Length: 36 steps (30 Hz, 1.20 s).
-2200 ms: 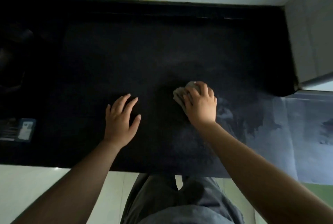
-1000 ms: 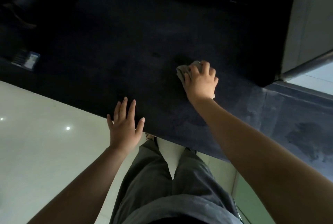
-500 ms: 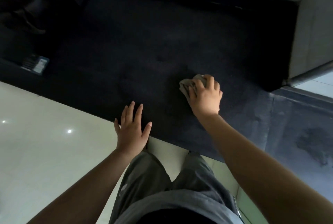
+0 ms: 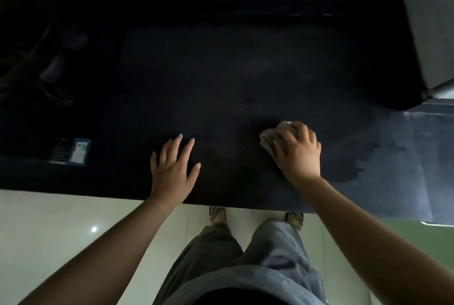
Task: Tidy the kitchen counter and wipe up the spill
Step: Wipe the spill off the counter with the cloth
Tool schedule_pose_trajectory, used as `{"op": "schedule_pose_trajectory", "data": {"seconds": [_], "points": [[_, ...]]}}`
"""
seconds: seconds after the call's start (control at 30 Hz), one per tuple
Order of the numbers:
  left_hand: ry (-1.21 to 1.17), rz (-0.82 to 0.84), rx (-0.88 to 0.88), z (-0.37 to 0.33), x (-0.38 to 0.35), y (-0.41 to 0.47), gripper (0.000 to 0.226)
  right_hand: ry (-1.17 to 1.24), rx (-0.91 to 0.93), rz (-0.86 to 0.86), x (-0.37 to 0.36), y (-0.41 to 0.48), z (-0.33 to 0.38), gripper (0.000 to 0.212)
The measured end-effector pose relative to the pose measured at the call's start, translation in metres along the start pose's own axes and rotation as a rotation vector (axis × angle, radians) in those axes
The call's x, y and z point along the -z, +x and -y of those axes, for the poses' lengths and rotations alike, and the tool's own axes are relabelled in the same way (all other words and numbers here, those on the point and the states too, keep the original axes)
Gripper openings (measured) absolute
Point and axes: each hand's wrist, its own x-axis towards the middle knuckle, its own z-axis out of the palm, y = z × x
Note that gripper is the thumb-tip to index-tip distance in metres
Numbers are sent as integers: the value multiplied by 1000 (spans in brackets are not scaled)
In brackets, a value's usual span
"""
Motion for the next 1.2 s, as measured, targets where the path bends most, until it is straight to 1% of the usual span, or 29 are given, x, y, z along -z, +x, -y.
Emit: {"op": "schedule_pose_trajectory", "data": {"seconds": [0.07, 0.1, 0.13, 0.17, 0.3, 0.37, 0.5, 0.57, 0.63, 0.7, 0.73, 0.8, 0.87, 0.93, 0.97, 1.03, 1.13, 1.2], "points": [[14, -8, -11, 19, 3, 5, 66, 19, -194, -34, -11, 17, 28, 30], [18, -12, -8, 27, 4, 7, 67, 23, -236, -35, -16, 26, 45, 31], [17, -13, -3, 34, 4, 9, 68, 25, -235, -26, -22, 32, 62, 32], [13, -10, 3, 39, 4, 10, 70, 25, -203, -4, -28, 35, 78, 32], [-20, 7, -5, 52, 2, 10, 71, 12, 45, 117, -47, 11, 123, 34], [-50, 12, -12, 52, 1, 9, 70, 10, 117, 116, -48, -11, 123, 34], [-70, 5, -35, 55, 1, 7, 68, -34, 133, 33, -43, -23, 95, 31], [-58, 10, -44, 56, 1, 7, 68, -50, 31, -39, -44, 0, 88, 29], [-40, 16, -44, 58, 3, 7, 68, -24, -160, -86, -48, 34, 97, 29], [-21, 16, -41, 59, 2, 8, 68, -6, -286, -79, -55, 67, 115, 31], [-21, 15, -37, 58, 2, 9, 68, -7, -294, -60, -58, 77, 126, 32], [-31, 10, -35, 58, 2, 9, 67, -9, -199, 6, -63, 81, 148, 35], [-24, 1, -45, 61, 2, 10, 66, -4, -30, 83, -66, 63, 164, 37], [-21, 1, -64, 62, 1, 9, 66, 12, 115, 102, -64, 34, 167, 35], [-28, 5, -73, 63, 2, 9, 66, 13, 150, 100, -62, 19, 163, 34], [-43, 14, -75, 62, 3, 9, 68, -1, 151, 93, -57, -6, 148, 35], [-58, 25, -79, 59, 7, 10, 69, -24, 87, 63, -45, -30, 113, 34], [-47, 35, -139, 56, 10, 8, 67, -60, 48, 44, -34, -33, 85, 34]]}}
